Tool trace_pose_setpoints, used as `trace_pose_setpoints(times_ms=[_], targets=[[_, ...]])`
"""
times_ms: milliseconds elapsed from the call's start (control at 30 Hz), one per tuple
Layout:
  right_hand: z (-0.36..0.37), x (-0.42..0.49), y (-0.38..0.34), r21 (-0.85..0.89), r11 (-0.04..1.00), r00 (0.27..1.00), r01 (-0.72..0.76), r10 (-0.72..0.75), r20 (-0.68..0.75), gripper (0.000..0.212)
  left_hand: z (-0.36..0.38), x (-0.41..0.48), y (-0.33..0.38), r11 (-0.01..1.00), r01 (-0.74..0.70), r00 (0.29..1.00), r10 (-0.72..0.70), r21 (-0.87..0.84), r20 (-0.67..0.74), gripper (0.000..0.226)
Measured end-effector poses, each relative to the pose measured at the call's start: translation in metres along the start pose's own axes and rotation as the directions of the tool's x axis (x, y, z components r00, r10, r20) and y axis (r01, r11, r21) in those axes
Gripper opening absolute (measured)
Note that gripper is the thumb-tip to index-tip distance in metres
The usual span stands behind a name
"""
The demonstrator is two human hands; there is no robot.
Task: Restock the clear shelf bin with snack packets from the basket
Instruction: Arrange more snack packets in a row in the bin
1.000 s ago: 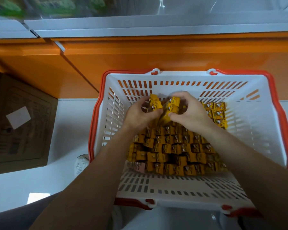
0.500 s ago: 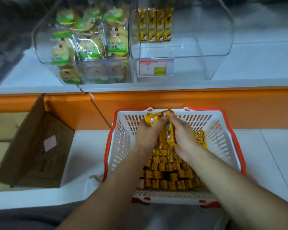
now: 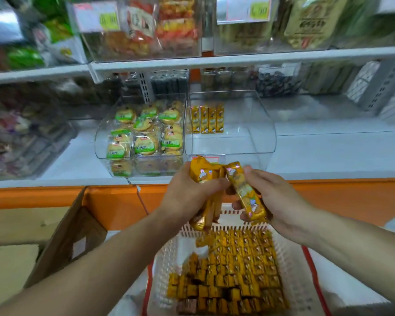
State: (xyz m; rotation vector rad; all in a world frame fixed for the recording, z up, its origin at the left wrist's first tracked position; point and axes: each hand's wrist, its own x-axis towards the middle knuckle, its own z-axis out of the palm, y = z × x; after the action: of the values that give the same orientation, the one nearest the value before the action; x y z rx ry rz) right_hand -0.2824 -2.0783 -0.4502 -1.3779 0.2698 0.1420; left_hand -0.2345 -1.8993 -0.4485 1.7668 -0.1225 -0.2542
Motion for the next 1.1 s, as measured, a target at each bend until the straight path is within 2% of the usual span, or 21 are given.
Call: trace_pose_setpoints(times_ms=[133,233,300,367,467,533,767,867,967,1100], targets=[[0.002,0.011,-0.010,0.041,0.999,0.999,-0.009,0.011,-0.039,0.041,-0.009,0.009,0.007,0.999,-0.026,1.000,0.025,-0.048,-0.008,0.027],[0.011,0.025,-0.019,0.149,0.989,0.999,-0.019,0.025,-0.040,0.040,-0.010,0.023,0.015,0.994,-0.054,0.998,0.050,-0.094,-0.041,0.032],[0.013,0.031,-0.022,0.152,0.988,1.000,0.005,-0.006,0.003,0.025,-0.014,0.032,0.020,0.992,-0.071,0.996,0.065,-0.107,-0.061,0.040],[0.011,0.035,-0.024,0.083,0.996,0.999,0.043,-0.045,0.024,0.016,-0.020,0.038,0.021,0.991,-0.069,0.996,0.061,-0.111,-0.071,0.045],[0.005,0.041,-0.029,-0.037,0.994,0.995,0.102,-0.101,0.011,0.032,-0.029,0.045,0.021,0.995,-0.072,0.994,0.066,-0.071,-0.088,0.051],[0.001,0.044,-0.034,-0.054,0.989,0.991,0.136,-0.136,0.008,0.032,-0.035,0.049,0.022,0.997,-0.076,0.994,0.073,-0.034,-0.076,0.055],[-0.006,0.059,-0.055,-0.220,0.957,0.957,0.191,-0.231,-0.175,0.024,-0.051,0.056,0.024,0.993,-0.121,0.990,0.121,-0.001,-0.069,0.043],[-0.006,0.075,-0.066,-0.190,0.969,0.971,0.159,-0.189,-0.149,0.015,-0.055,0.059,0.023,0.991,-0.135,0.988,0.133,-0.011,-0.082,0.043],[-0.008,0.099,-0.076,-0.212,0.964,0.980,0.159,-0.180,-0.083,0.022,-0.058,0.063,0.022,0.987,-0.158,0.983,0.158,0.005,-0.091,0.043],[-0.018,0.147,-0.081,-0.424,0.881,0.928,0.213,-0.318,-0.196,0.035,-0.065,0.071,0.019,0.979,-0.192,0.974,0.198,0.068,-0.113,0.045]])
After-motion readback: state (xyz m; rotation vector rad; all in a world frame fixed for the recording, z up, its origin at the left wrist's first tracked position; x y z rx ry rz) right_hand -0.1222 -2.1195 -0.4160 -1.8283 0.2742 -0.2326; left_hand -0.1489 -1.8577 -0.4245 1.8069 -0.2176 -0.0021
